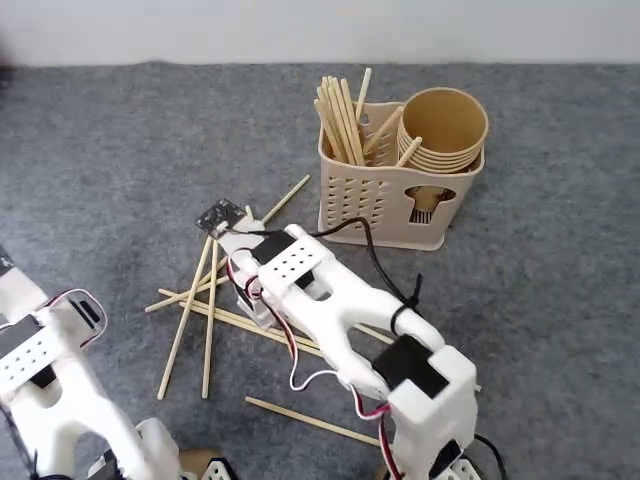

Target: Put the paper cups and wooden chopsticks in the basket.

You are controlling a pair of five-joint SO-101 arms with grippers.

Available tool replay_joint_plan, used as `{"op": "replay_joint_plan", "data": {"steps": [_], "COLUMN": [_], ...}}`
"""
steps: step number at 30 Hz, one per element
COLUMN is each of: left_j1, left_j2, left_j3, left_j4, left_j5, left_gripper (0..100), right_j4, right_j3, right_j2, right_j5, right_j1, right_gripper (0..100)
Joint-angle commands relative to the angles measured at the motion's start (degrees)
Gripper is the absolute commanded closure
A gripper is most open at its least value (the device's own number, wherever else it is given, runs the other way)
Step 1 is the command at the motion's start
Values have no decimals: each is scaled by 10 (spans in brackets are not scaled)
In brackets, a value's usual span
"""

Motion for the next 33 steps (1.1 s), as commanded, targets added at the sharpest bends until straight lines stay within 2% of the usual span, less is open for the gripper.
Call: {"op": "replay_joint_plan", "data": {"steps": [1, 3, 8, 12, 23, 33], "left_j1": [4, 4, 4, 4, 4, 4], "left_j2": [-3, -3, -3, -3, -3, -3], "left_j3": [-5, -5, -5, -5, -5, -5], "left_j4": [-11, -11, -11, -11, -11, -11], "left_j5": [-7, -7, -7, -7, -7, -7], "left_gripper": [841, 841, 841, 841, 841, 841], "right_j4": [-18, -18, -21, -14, 97, 108], "right_j3": [-34, -35, -35, -33, -33, -34], "right_j2": [13, 24, 22, -11, -196, -402], "right_j5": [8, 9, 71, 72, 76, 77], "right_j1": [7, 9, 15, 34, 40, 40], "right_gripper": [791, 823, 995, 992, 991, 991]}}
